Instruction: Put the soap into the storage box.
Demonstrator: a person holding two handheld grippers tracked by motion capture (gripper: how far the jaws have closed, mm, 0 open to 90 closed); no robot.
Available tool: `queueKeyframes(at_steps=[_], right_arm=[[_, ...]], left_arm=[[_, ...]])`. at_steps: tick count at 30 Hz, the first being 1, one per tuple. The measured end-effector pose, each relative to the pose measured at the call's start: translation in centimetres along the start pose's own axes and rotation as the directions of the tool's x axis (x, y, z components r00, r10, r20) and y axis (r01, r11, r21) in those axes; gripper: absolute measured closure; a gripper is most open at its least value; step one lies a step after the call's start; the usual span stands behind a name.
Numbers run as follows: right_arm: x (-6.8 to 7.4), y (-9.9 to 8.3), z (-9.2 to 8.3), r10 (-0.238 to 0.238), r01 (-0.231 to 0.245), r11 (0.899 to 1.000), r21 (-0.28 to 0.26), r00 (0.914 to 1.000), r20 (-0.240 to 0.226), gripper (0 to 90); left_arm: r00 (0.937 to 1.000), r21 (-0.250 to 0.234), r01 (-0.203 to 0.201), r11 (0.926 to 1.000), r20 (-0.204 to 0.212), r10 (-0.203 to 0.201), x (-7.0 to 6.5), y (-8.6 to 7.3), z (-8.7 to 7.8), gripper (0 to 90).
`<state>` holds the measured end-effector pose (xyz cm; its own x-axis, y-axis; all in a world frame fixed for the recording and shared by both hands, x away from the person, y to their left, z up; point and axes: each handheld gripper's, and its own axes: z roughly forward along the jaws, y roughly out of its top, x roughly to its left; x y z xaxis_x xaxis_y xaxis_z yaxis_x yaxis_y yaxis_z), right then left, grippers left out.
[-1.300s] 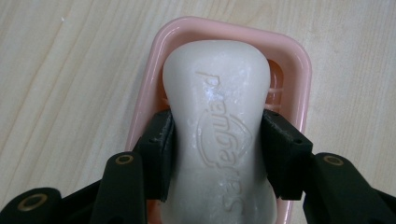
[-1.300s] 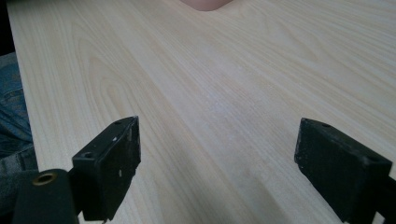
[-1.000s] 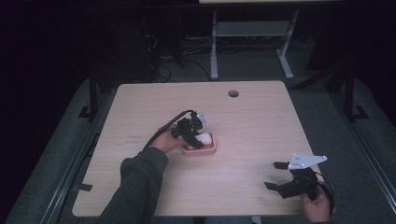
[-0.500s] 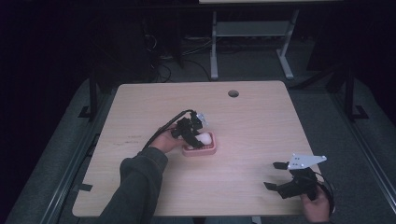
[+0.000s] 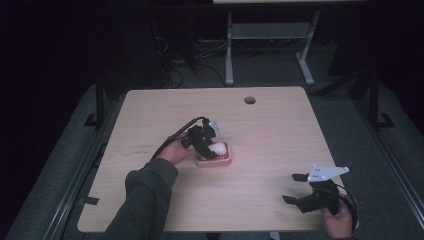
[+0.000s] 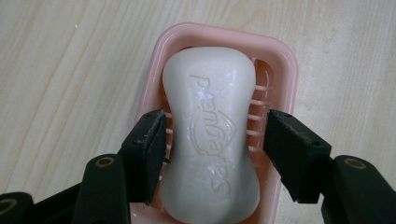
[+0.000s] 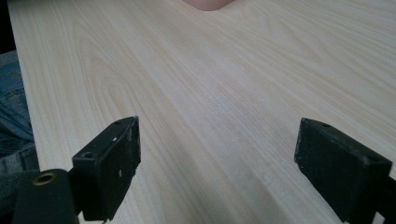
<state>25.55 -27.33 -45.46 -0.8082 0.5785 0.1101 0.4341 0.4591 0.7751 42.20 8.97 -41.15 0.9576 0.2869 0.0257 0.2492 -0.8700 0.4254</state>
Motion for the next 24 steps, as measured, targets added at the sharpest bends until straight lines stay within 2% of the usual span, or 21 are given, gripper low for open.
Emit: queueKeyframes(at_steps=[12,24], right_arm=[[0.0,0.0,0.1,0.002,-0.002,1.000,0.002,1.0000,0.003,14.2],[0.1,0.0,0.3,0.006,-0.006,1.000,0.009,1.0000,0.004,14.2]], left_arm=[[0.9999,-0.014,0.016,0.9998,0.001,-0.016,-0.2,-0.5,-1.2,37.6],[0.9987,-0.058,0.048,0.9972,-0.012,-0.049,-0.5,-1.6,-2.5,35.9]])
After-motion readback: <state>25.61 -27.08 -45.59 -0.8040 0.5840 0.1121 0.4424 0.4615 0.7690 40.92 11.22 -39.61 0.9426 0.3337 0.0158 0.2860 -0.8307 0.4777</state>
